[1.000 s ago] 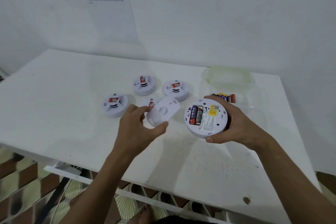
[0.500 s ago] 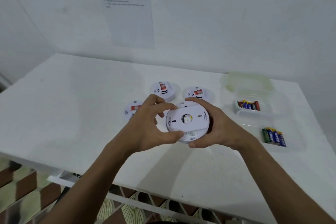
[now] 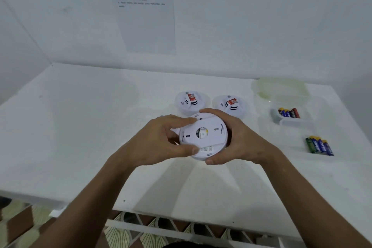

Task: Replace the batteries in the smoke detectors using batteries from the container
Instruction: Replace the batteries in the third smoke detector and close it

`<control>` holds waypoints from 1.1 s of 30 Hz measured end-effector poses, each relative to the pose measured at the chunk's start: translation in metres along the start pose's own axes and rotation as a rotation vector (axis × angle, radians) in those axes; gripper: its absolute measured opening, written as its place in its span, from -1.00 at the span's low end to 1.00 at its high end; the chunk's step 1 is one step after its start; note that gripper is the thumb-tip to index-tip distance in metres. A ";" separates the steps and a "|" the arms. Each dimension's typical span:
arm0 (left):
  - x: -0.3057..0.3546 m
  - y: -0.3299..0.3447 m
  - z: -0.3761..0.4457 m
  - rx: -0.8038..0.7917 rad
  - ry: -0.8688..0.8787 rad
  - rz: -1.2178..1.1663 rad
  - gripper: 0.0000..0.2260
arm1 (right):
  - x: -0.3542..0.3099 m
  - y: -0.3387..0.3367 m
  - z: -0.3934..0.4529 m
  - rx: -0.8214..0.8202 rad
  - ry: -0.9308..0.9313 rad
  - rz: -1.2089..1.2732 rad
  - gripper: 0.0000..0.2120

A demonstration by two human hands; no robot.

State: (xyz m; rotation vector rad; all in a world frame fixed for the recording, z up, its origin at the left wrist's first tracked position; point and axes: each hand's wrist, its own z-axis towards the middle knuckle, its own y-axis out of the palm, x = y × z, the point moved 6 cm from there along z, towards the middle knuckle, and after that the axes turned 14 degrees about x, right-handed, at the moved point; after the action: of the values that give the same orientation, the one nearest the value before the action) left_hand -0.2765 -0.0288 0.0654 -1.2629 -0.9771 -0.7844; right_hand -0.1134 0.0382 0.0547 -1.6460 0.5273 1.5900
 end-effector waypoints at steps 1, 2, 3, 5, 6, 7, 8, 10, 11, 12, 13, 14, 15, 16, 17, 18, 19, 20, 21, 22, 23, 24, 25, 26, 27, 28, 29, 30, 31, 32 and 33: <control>-0.002 -0.001 0.001 -0.013 0.009 0.004 -0.44 | 0.000 0.002 0.000 -0.001 0.006 -0.003 -0.13; -0.003 -0.002 0.002 -0.027 0.020 0.005 -0.44 | 0.000 0.003 0.000 -0.002 0.011 -0.001 -0.13; -0.004 -0.004 0.002 -0.039 0.032 0.005 -0.43 | 0.000 0.005 0.000 -0.002 0.014 0.005 -0.13; -0.004 -0.007 0.004 -0.047 0.058 0.011 -0.41 | -0.001 0.007 0.000 -0.002 0.017 0.019 -0.13; -0.003 -0.009 0.004 -0.047 0.072 0.009 -0.41 | -0.002 0.008 0.001 -0.002 0.021 0.026 -0.12; -0.002 -0.010 0.004 -0.045 0.086 0.003 -0.42 | -0.003 0.009 0.001 -0.003 0.024 0.029 -0.12; 0.000 -0.012 0.003 -0.045 0.099 -0.008 -0.43 | -0.004 0.009 0.002 -0.005 0.024 0.028 -0.12; 0.001 -0.013 0.002 -0.054 0.109 -0.033 -0.45 | -0.005 0.011 0.004 -0.012 0.029 0.029 -0.11; 0.001 -0.014 0.001 -0.057 0.107 -0.042 -0.46 | -0.005 0.012 0.004 -0.014 0.035 0.034 -0.11; 0.001 -0.014 0.001 -0.056 0.105 -0.049 -0.47 | -0.004 0.013 0.004 -0.017 0.041 0.040 -0.11; 0.001 -0.015 -0.001 -0.050 0.104 -0.055 -0.47 | -0.004 0.014 0.003 -0.018 0.047 0.045 -0.11; 0.001 -0.016 -0.002 -0.041 0.102 -0.061 -0.46 | -0.003 0.015 0.003 -0.017 0.049 0.045 -0.11; 0.000 -0.017 -0.004 -0.030 0.098 -0.066 -0.44 | -0.004 0.016 0.002 -0.012 0.044 0.039 -0.11; -0.001 -0.019 -0.005 -0.017 0.090 -0.073 -0.42 | -0.004 0.016 0.002 -0.006 0.036 0.031 -0.11; -0.002 -0.020 -0.006 -0.003 0.077 -0.084 -0.42 | -0.004 0.016 0.002 0.002 0.029 0.030 -0.11; -0.004 -0.021 -0.007 0.013 0.066 -0.100 -0.43 | -0.005 0.017 0.002 0.010 0.027 0.035 -0.11; -0.006 -0.022 -0.008 0.031 0.057 -0.113 -0.46 | -0.006 0.017 0.001 0.017 0.026 0.044 -0.11; -0.007 -0.022 -0.008 0.045 0.053 -0.123 -0.48 | -0.006 0.017 0.001 0.023 0.024 0.049 -0.11; -0.007 -0.022 -0.009 0.053 0.051 -0.127 -0.49 | -0.006 0.018 0.001 0.029 0.022 0.049 -0.11; -0.007 -0.021 -0.010 0.060 0.049 -0.125 -0.49 | -0.007 0.018 0.001 0.035 0.017 0.045 -0.11; -0.007 -0.021 -0.011 0.071 0.047 -0.119 -0.49 | -0.008 0.019 0.001 0.041 0.008 0.039 -0.11; -0.007 -0.022 -0.011 0.087 0.041 -0.118 -0.49 | -0.009 0.019 0.000 0.047 -0.002 0.033 -0.12; -0.006 -0.023 -0.011 0.109 0.033 -0.127 -0.50 | -0.010 0.020 0.000 0.059 -0.012 0.027 -0.12; -0.006 -0.023 -0.012 0.136 0.025 -0.144 -0.50 | -0.010 0.021 -0.001 0.077 -0.024 0.021 -0.12; -0.006 -0.024 -0.013 0.167 0.025 -0.155 -0.49 | -0.010 0.021 -0.001 0.096 -0.035 0.016 -0.11; -0.006 -0.024 -0.014 0.198 0.031 -0.155 -0.47 | -0.010 0.021 -0.002 0.111 -0.043 0.014 -0.11; -0.006 -0.023 -0.015 0.221 0.041 -0.147 -0.45 | -0.009 0.021 -0.002 0.122 -0.044 0.012 -0.11; -0.008 -0.022 -0.015 0.235 0.046 -0.138 -0.44 | -0.008 0.021 -0.002 0.125 -0.042 0.011 -0.11; -0.009 -0.021 -0.016 0.237 0.046 -0.132 -0.44 | -0.007 0.020 -0.003 0.123 -0.038 0.008 -0.10; -0.009 -0.019 -0.016 0.221 0.047 -0.125 -0.45 | -0.007 0.020 -0.003 0.116 -0.032 0.007 -0.10; -0.008 -0.017 -0.016 0.183 0.054 -0.117 -0.46 | -0.007 0.020 -0.004 0.105 -0.024 0.009 -0.11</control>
State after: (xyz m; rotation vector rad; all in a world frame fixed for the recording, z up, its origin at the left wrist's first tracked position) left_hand -0.2927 -0.0479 0.0645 -1.0294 -1.0617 -0.7964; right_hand -0.1264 0.0217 0.0563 -1.5467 0.5961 1.5599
